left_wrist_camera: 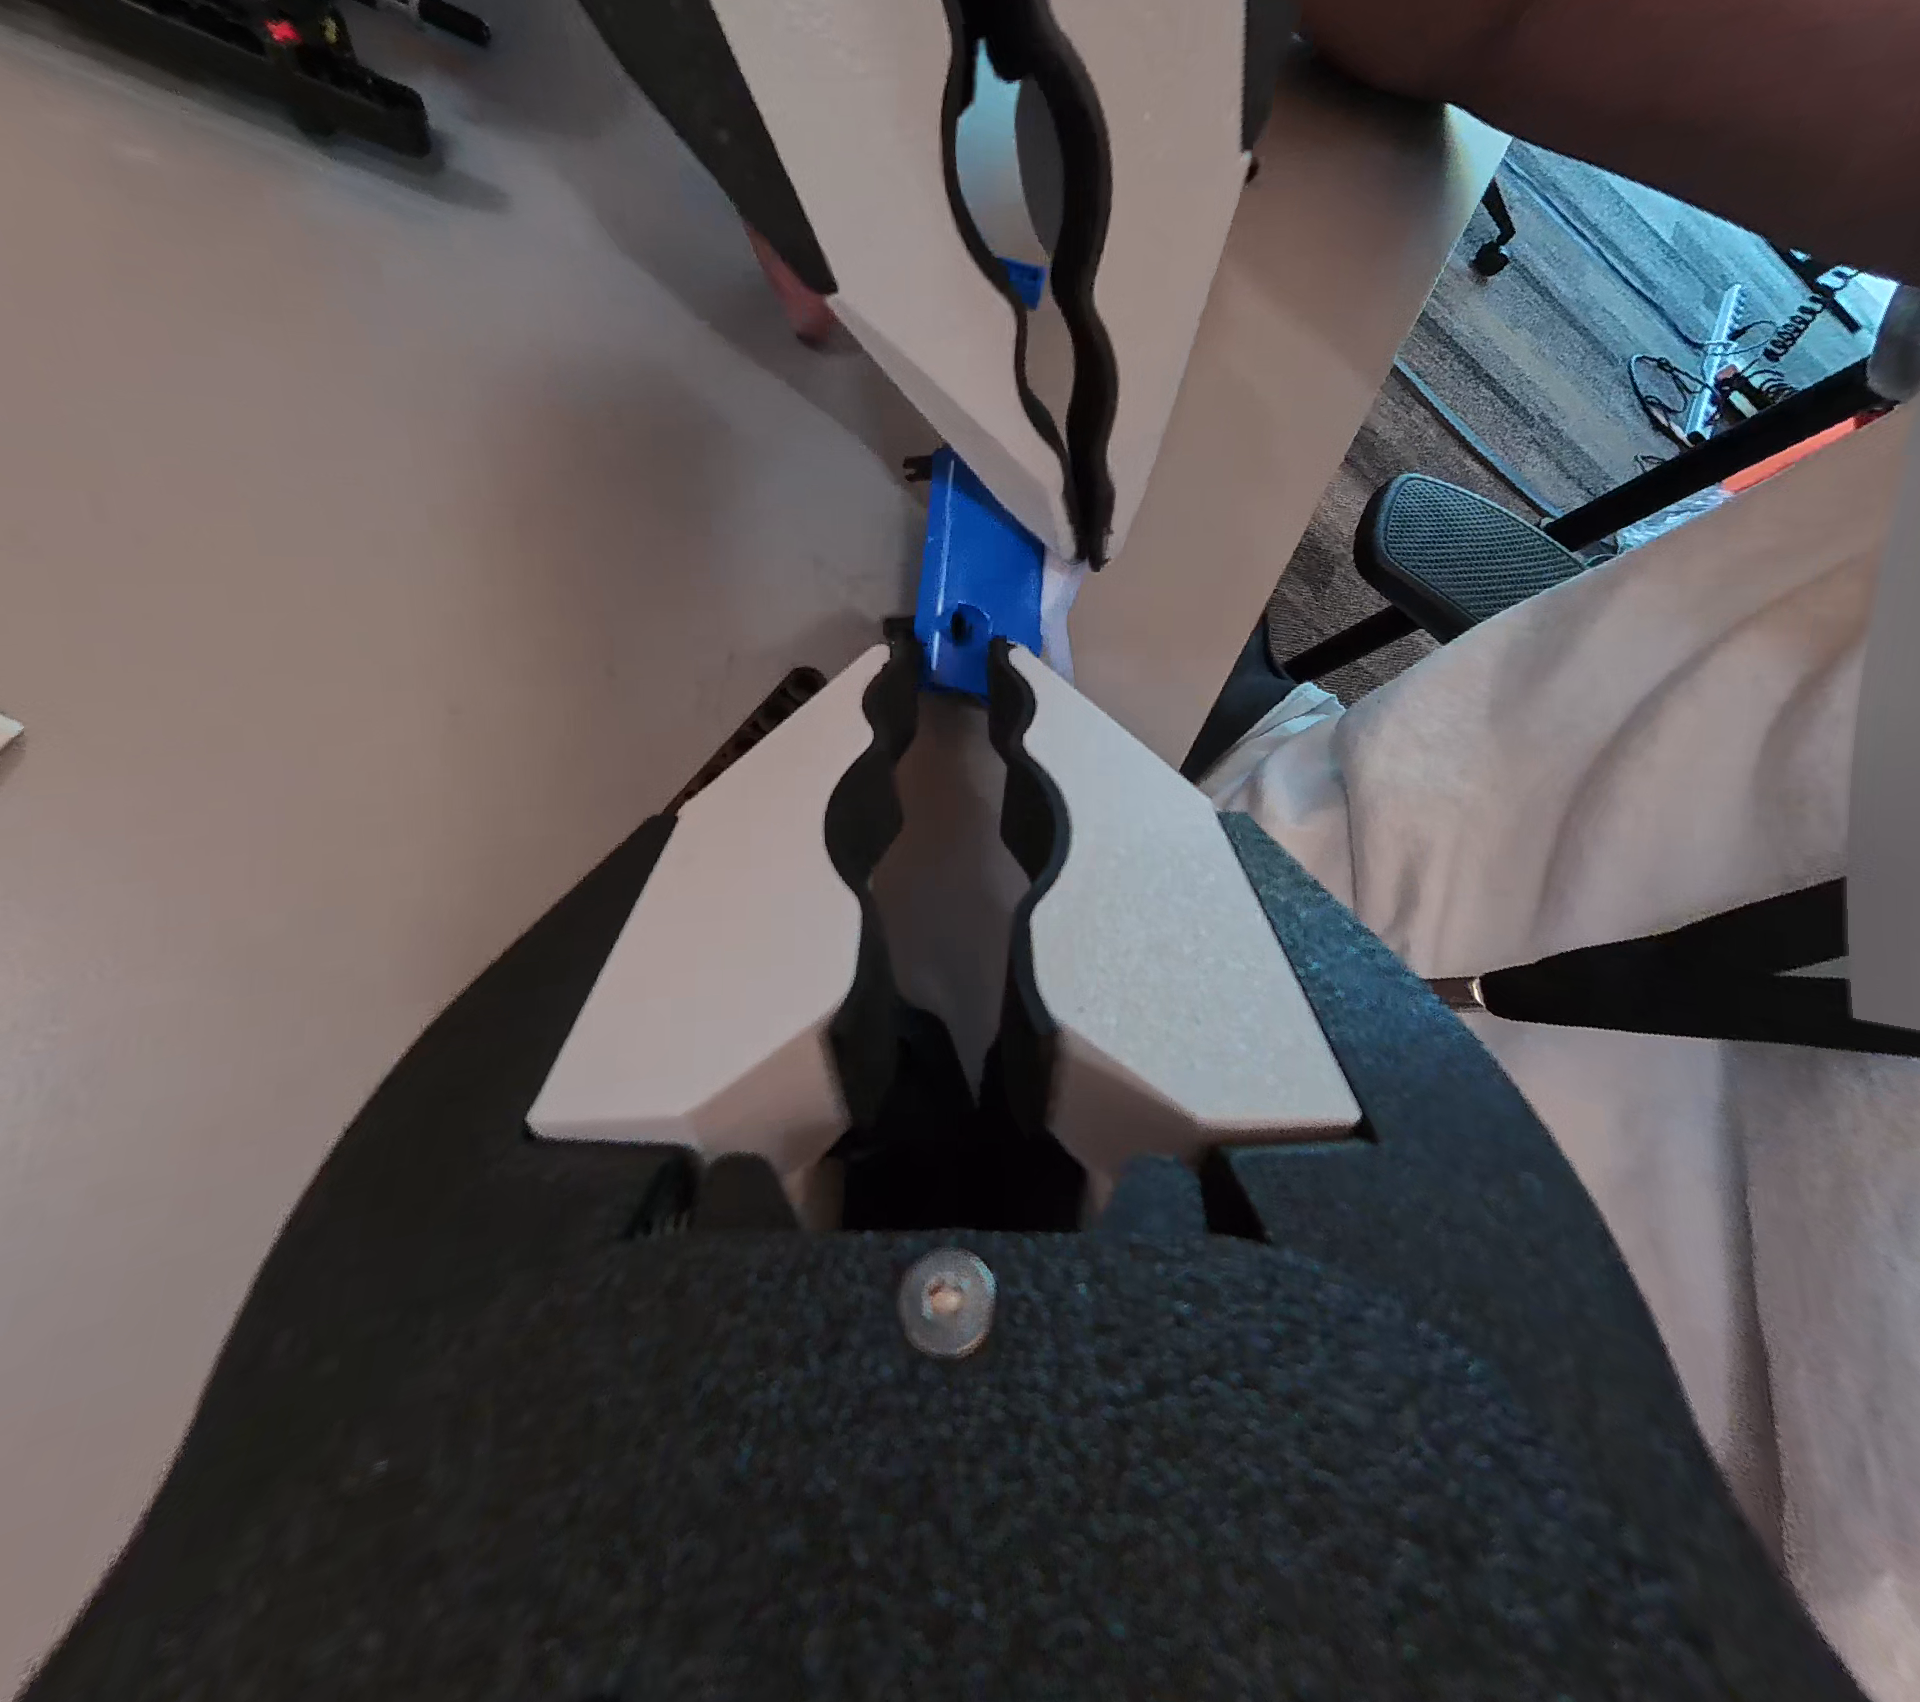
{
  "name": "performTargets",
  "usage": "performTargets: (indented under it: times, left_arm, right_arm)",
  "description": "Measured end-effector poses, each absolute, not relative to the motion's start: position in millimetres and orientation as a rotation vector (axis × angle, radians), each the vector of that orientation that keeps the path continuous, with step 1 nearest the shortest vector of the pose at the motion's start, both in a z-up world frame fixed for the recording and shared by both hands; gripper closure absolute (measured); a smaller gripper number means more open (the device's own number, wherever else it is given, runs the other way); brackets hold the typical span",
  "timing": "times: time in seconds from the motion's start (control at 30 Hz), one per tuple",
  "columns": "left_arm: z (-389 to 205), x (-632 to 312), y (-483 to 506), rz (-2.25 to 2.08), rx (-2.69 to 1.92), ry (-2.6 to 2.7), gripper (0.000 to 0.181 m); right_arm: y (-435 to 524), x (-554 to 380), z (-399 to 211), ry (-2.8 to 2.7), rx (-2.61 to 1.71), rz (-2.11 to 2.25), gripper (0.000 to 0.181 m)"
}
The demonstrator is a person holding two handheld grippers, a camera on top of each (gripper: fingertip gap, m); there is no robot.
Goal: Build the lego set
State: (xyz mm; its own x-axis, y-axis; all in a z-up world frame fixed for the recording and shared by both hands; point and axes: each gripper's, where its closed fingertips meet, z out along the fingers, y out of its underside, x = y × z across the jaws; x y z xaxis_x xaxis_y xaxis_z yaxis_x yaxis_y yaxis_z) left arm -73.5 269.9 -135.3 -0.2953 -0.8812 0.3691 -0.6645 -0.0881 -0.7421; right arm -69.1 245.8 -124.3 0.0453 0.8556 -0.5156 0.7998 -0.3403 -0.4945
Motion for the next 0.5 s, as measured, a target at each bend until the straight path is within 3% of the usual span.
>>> performTargets:
  times: [0.13,0.33,0.5]
  left_arm:
    - [-142,-73,274,-1.277,-1.759,1.953,0.181]
    - [-134,-72,272,-1.299,-1.677,1.934,0.181]
    - [-111,-79,271,-1.475,-1.524,1.858,0.143]
  right_arm:
    - [239,-69,-119,-1.782,-2.180,1.222,0.181]
    - [241,-66,-116,-1.765,-2.180,1.186,0.181]
    - [248,-65,-115,-1.735,-2.171,1.159,0.181]
